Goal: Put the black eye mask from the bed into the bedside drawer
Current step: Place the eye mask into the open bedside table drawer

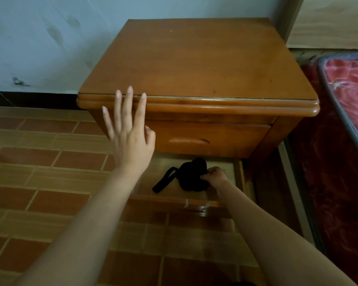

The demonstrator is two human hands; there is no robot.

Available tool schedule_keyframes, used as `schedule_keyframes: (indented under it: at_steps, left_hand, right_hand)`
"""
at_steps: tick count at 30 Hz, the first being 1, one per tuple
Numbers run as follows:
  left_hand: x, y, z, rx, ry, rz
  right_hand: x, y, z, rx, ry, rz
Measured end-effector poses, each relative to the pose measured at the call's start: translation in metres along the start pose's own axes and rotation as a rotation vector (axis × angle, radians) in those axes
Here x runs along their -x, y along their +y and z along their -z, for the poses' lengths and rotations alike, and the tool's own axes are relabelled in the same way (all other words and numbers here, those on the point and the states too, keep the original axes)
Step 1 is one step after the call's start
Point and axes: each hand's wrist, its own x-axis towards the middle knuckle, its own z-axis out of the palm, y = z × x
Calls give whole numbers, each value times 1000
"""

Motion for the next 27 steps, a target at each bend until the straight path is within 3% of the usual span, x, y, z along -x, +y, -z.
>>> schedule_keyframes:
  at_steps: [6,16,22,27]
  left_hand:
    - [1,-8,-15,-25,-9,-18]
    - [2,-12,-16,-58,-60,-31]
    - [0,-7,-4,-45,-172,-12]
    - [1,-1,8,-43,-232,13]
  right_hand:
    - [-2,2,-2,23,-41,40]
    - [20,-1,7,203,-119,258]
    - [74,15,25,500,122,652]
    - [112,47,38,790,219,922]
